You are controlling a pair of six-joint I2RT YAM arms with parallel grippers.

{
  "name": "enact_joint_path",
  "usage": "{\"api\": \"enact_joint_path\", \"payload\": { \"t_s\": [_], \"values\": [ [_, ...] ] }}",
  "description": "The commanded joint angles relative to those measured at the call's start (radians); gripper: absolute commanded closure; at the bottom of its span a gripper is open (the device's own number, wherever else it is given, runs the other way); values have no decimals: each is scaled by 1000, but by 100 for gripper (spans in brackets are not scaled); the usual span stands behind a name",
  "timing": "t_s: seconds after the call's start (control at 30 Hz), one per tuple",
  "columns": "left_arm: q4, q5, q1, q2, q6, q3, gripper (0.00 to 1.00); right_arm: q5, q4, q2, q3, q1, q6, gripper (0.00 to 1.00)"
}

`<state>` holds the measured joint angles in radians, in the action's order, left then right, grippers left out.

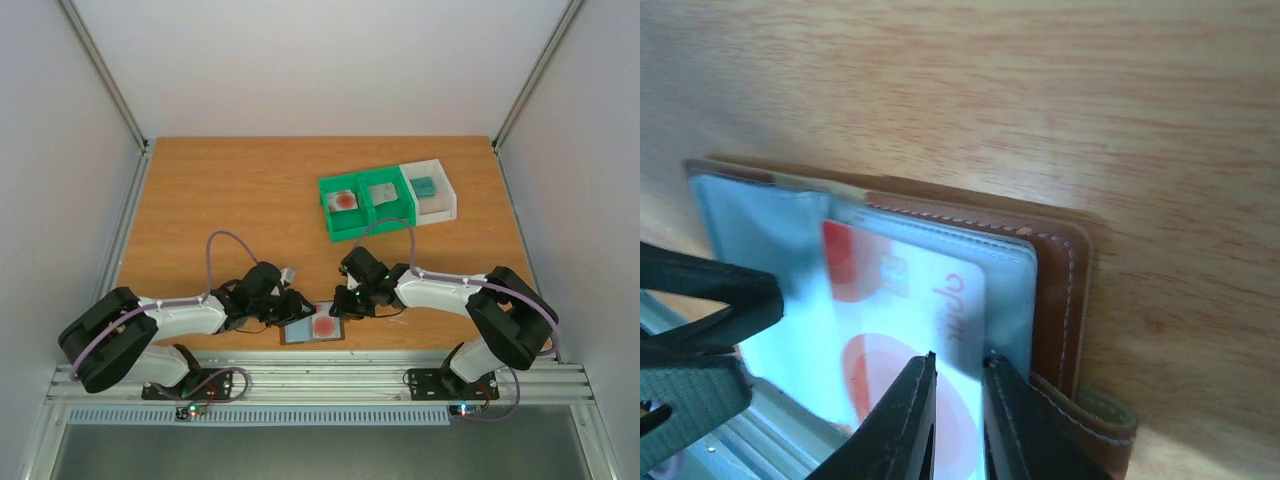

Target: Take the credit cards out of the card holder

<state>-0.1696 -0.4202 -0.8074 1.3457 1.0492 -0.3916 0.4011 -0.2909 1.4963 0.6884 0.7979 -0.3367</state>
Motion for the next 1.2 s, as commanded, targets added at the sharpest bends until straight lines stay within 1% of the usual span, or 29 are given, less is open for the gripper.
{"api": "enact_joint_path", "payload": {
  "t_s": [0.0,0.07,0.23,0.37,0.63,0.77,1.07,1.17],
  "values": [
    [-52,26,1,23,15,14,64,-9,20,42,-22,14,-21,87],
    [-59,32,2,38,20,19,64,-18,16,48,-27,15,-21,87],
    [-166,9,2,77,49,44,64,-33,17,45,-38,17,-20,87],
    [-201,-3,1,105,58,40,65,-32,27,44,-47,17,-26,87],
    [-288,-26,2,133,93,56,84,-25,40,49,-53,17,-25,87],
    [-316,-34,2,126,113,64,99,-26,44,47,-54,17,-26,87],
    [-312,1,8,86,131,97,100,-35,44,51,-59,17,-27,88],
    [-289,18,15,57,131,110,100,-40,44,51,-59,17,-27,87]
  ]
}}
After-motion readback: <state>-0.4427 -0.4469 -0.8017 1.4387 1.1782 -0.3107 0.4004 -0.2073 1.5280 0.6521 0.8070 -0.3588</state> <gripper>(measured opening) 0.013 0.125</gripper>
